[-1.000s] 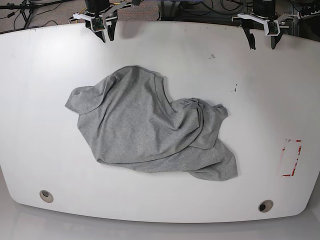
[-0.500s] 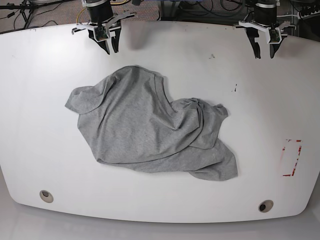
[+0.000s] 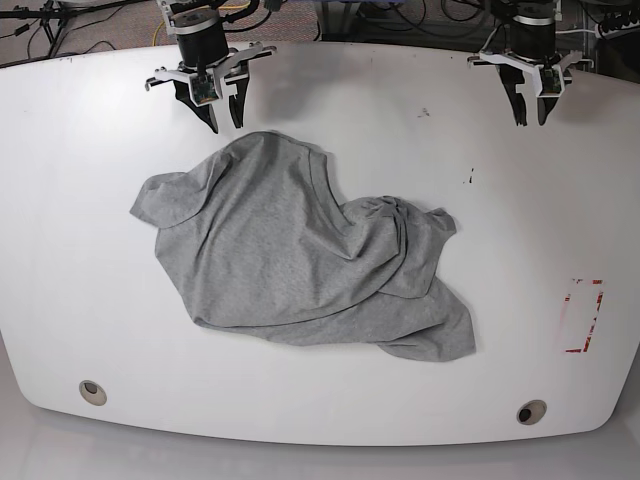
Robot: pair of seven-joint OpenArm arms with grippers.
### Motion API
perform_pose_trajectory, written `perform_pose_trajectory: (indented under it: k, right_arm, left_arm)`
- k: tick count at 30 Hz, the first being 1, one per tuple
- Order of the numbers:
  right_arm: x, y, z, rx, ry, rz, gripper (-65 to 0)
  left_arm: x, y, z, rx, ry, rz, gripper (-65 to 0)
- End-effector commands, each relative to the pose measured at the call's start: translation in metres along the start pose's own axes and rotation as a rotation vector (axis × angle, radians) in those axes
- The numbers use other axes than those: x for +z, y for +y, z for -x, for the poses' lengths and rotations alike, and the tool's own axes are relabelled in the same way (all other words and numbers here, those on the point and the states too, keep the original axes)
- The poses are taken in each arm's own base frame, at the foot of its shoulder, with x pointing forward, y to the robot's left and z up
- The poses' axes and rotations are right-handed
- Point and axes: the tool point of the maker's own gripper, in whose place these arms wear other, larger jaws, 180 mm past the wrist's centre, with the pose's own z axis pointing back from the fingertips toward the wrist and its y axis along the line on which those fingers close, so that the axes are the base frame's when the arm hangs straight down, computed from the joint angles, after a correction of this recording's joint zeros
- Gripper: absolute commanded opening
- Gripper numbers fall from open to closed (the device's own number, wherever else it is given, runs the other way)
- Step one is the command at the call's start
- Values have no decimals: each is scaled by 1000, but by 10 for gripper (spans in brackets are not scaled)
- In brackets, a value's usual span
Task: Fold the T-shirt properly
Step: 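Lower the open right gripper toward the grey T-shirt's collar edge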
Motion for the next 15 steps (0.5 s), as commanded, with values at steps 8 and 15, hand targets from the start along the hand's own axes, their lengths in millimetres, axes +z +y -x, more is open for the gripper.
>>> perform_pose_trajectory:
  k: [8, 15]
  right_arm:
    - [-17, -9, -13, 19, -5, 5, -463]
    - [-34, -17, -26, 34, -5, 21, -395]
  left_arm:
    - [-8, -2, -21, 6, -75, -1, -185]
    - [-15, -8, -26, 22, -96, 9, -154]
